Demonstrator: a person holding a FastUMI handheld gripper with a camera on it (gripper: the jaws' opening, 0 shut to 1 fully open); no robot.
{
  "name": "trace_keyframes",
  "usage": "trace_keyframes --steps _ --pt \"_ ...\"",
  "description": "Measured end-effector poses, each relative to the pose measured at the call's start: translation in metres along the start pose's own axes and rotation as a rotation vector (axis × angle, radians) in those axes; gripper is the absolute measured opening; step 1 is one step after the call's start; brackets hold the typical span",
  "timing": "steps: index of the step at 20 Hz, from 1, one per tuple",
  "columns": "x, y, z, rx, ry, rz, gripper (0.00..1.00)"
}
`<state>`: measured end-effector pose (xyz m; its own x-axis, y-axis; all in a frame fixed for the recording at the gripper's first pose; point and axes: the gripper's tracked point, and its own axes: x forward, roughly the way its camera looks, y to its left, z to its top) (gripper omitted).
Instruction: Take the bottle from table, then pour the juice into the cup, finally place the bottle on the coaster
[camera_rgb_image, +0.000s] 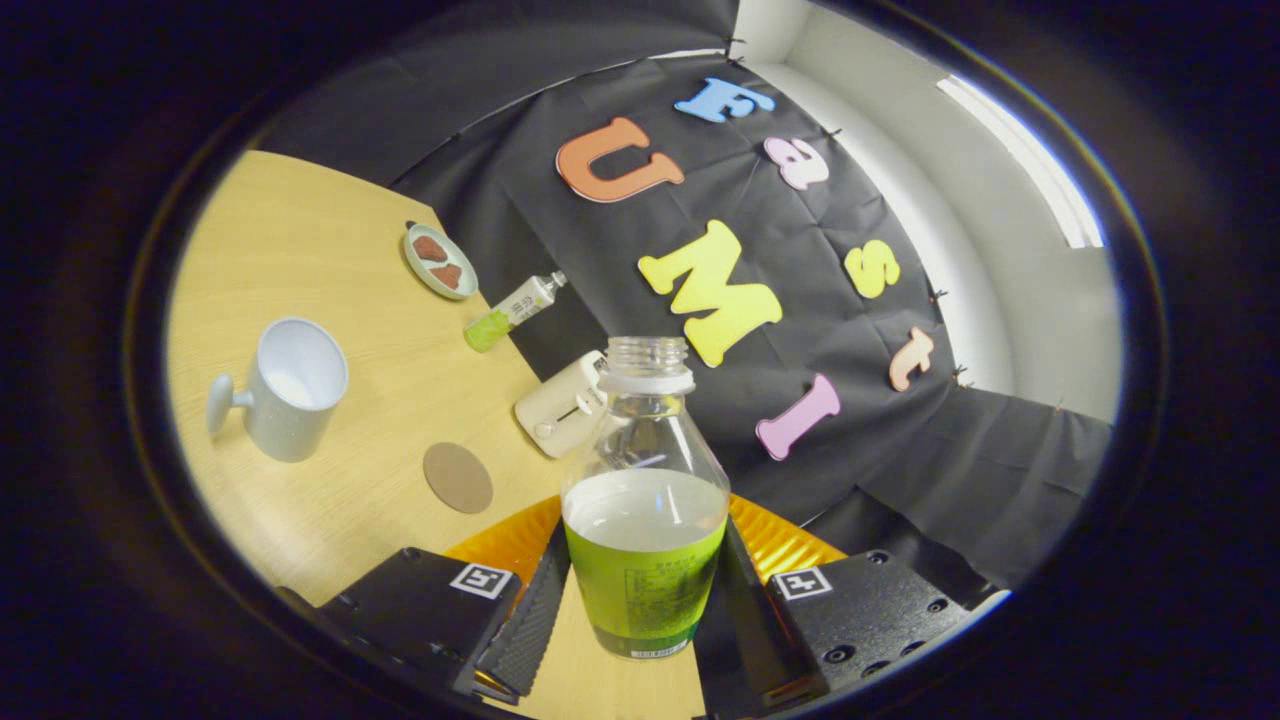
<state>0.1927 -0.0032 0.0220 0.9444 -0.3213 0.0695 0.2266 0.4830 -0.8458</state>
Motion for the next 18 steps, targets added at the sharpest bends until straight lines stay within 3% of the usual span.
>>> trace_keyframes --steps 5,18 --pt "0.014 0.010 0.032 -0.178 -0.054 -0.041 0.80" --pt "0.012 0.037 0.039 -0.501 -0.059 -0.157 0.80"
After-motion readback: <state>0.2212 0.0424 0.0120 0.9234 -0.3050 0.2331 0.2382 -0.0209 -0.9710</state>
